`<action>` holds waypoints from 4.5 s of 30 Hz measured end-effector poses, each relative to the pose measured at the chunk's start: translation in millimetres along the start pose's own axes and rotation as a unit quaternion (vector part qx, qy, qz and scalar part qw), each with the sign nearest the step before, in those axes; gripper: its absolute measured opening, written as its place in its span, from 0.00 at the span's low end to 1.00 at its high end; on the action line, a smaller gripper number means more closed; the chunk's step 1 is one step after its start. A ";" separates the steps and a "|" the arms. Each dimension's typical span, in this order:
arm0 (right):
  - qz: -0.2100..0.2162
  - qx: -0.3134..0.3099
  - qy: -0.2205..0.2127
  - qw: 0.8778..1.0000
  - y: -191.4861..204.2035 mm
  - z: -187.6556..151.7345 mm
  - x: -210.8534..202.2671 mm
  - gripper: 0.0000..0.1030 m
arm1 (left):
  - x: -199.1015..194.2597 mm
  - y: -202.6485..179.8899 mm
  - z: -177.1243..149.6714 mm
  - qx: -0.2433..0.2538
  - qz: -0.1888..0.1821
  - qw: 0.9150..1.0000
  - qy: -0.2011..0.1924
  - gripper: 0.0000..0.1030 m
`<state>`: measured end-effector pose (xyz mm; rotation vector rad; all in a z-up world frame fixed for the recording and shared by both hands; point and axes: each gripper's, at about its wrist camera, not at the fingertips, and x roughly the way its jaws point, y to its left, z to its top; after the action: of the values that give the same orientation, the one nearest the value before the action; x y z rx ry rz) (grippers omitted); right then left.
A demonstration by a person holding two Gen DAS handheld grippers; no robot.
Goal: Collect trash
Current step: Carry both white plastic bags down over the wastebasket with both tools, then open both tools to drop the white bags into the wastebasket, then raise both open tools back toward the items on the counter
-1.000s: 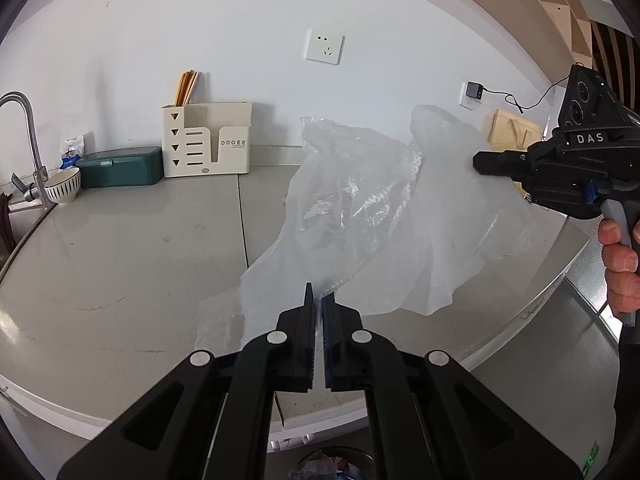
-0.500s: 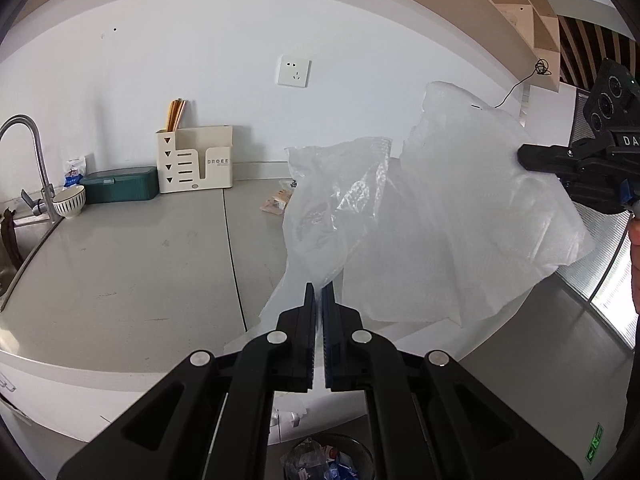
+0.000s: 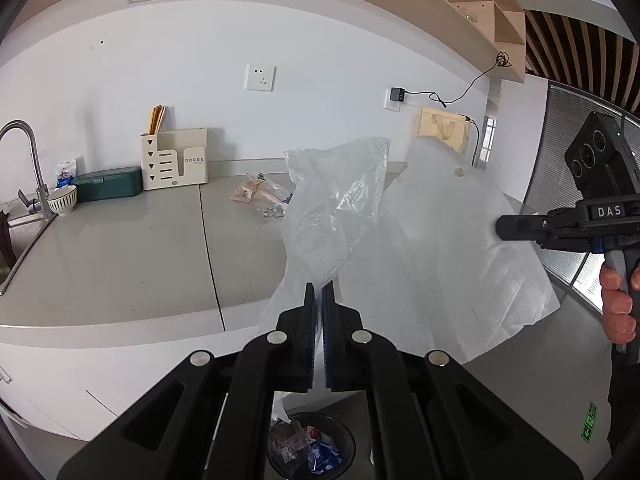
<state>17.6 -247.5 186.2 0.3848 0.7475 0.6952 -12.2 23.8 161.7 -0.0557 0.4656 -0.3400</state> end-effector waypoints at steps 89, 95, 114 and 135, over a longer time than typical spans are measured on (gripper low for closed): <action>-0.302 0.168 0.194 0.918 -285.9 -248.5 282.2 0.90 | 354.3 21.6 -358.3 -0.029 0.034 0.919 0.392 0.94; -0.316 0.119 0.146 0.930 -241.3 -224.3 241.0 0.91 | 312.9 24.5 -322.7 -0.006 0.061 0.939 0.337 0.96; -0.204 -0.067 -0.098 0.972 -61.5 -85.9 78.0 0.97 | 106.6 34.9 -86.0 0.007 0.076 0.995 0.056 0.96; -0.181 -0.163 0.035 0.969 -115.9 168.1 254.3 0.97 | 392.4 131.6 193.1 0.075 0.097 0.986 0.114 0.96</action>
<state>324.9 -166.6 113.3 -0.0791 0.7307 0.4758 444.2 12.1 148.0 0.1765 0.6663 -0.1887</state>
